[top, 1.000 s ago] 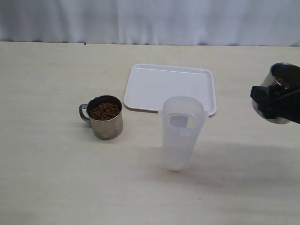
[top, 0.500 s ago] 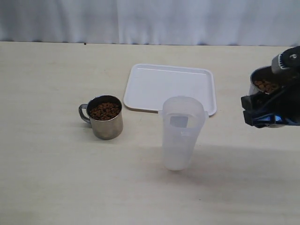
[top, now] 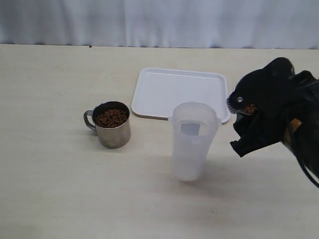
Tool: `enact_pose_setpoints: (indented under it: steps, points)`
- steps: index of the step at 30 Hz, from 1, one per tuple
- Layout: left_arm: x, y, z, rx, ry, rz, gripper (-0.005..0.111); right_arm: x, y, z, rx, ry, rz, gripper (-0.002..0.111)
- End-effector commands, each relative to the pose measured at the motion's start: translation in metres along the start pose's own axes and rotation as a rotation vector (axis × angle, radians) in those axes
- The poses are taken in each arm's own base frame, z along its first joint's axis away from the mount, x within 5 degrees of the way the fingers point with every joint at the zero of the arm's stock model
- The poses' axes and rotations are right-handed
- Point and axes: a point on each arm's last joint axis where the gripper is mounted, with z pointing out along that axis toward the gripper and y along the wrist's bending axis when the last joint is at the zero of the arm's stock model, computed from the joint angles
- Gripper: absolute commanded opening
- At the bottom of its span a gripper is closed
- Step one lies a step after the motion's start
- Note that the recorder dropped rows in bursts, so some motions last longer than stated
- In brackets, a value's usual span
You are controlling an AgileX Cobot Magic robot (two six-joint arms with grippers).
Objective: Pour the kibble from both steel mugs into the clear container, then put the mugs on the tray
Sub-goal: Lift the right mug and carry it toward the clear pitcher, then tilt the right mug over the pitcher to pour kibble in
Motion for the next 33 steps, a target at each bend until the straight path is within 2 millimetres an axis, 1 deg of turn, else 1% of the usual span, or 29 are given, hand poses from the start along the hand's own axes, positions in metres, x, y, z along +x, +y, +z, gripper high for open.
enact_pose_setpoints:
  steps: [1, 9, 12, 15, 21, 25, 33]
  points:
    - [-0.001, 0.000, 0.000, -0.003, -0.014, 0.002, 0.000, -0.014, 0.010, -0.005, 0.033, -0.096, -0.114, 0.005]
    - [-0.001, 0.000, 0.000, -0.003, -0.014, 0.002, 0.000, -0.021, 0.010, -0.007, 0.071, -0.173, -0.207, 0.005]
    - [-0.001, 0.000, 0.000, -0.003, -0.014, 0.002, 0.000, -0.022, 0.010, -0.007, 0.071, -0.174, -0.224, 0.005]
    - [-0.001, 0.000, 0.000, -0.003, -0.014, 0.002, 0.000, -0.028, 0.010, -0.007, 0.078, -0.181, -0.260, 0.005]
    - [-0.001, 0.000, 0.000, -0.003, -0.014, 0.002, 0.000, -0.038, 0.016, 0.001, 0.085, -0.169, -0.382, 0.005]
    - [-0.001, 0.000, 0.000, -0.003, -0.014, 0.002, 0.000, -0.036, 0.022, 0.006, 0.083, -0.148, -0.477, 0.005]
    - [-0.001, 0.000, 0.000, -0.003, -0.014, 0.002, 0.000, -0.036, 0.022, 0.006, 0.095, -0.141, -0.601, 0.005]
